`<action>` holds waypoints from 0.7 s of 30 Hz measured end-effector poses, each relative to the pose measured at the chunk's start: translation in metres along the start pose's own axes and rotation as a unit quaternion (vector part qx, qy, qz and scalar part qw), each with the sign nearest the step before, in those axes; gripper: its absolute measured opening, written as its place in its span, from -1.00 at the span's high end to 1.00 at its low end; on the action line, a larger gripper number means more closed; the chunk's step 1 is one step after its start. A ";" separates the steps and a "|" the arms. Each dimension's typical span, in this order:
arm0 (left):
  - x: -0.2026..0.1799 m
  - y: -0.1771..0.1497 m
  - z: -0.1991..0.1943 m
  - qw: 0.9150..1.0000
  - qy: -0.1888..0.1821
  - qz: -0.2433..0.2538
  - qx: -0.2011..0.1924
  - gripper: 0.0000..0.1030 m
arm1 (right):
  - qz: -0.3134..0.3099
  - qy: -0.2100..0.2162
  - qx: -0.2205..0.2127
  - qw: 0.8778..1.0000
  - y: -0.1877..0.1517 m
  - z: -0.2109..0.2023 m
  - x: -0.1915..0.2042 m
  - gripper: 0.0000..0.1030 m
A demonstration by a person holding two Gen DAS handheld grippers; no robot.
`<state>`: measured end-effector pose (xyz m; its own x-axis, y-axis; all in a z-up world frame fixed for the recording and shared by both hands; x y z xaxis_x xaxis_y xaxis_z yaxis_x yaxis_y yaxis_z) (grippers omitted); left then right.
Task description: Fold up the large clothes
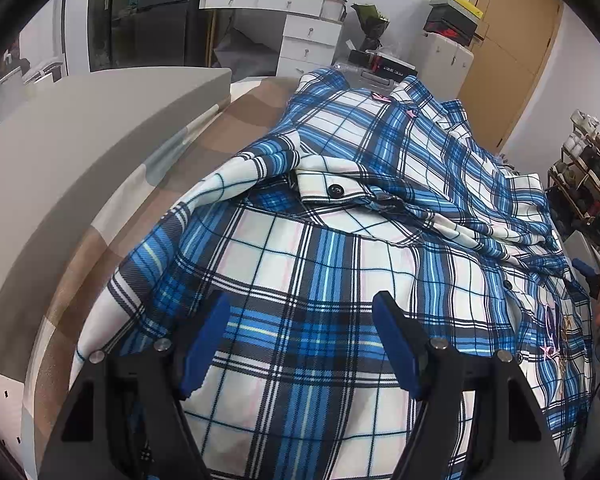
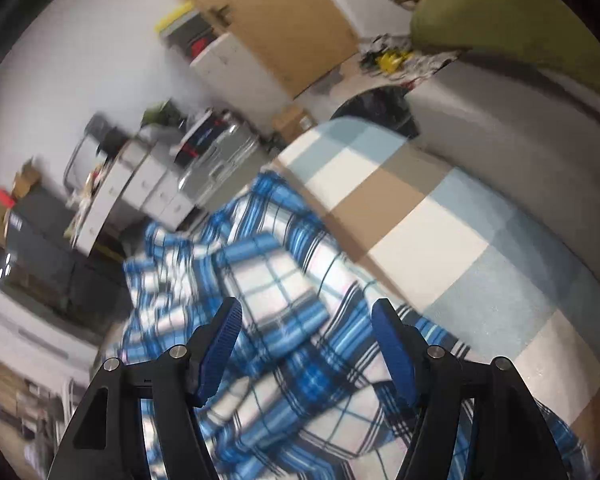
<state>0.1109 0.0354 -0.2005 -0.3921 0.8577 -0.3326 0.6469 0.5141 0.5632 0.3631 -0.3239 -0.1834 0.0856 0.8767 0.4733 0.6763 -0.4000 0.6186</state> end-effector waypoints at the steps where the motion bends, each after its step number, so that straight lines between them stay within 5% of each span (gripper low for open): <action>1: 0.000 0.000 0.000 1.000 0.001 0.001 0.000 -0.35 | -0.007 0.009 0.011 1.000 -0.003 0.004 0.003 -0.32; 7: 0.000 -0.001 0.000 1.000 0.003 0.003 0.000 -0.35 | -0.021 0.012 0.029 0.999 -0.012 0.010 0.010 -0.32; 11: 0.000 0.000 0.001 1.000 0.004 0.003 0.000 -0.35 | -0.028 0.022 -0.004 0.999 0.001 0.002 0.018 -0.30; 17: 0.000 -0.001 0.001 1.000 0.000 0.001 0.000 -0.35 | 0.003 0.023 0.047 0.999 -0.011 0.028 0.008 -0.29; 20: 0.000 0.000 0.001 1.000 -0.003 -0.001 0.001 -0.35 | -0.008 0.015 0.016 1.000 -0.009 0.031 0.009 -0.25; 21: -0.001 0.000 0.001 1.000 -0.004 -0.001 0.001 -0.35 | -0.014 0.009 0.014 1.000 -0.008 0.032 0.010 -0.03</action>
<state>0.1113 0.0348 -0.2008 -0.3888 0.8565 -0.3395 0.6472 0.5162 0.5610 0.3817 -0.3033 -0.2036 0.0541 0.8822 0.4678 0.6980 -0.3684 0.6140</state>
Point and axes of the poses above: each gripper's, at about its wrist camera, not at the fingertips, and z roughly the way its jaws point, x to its left, y to its top, the point moved 10 cm from there along z, roughly the way its jaws point, and after that the axes turned 12 degrees about -z, right-handed, at the moved point
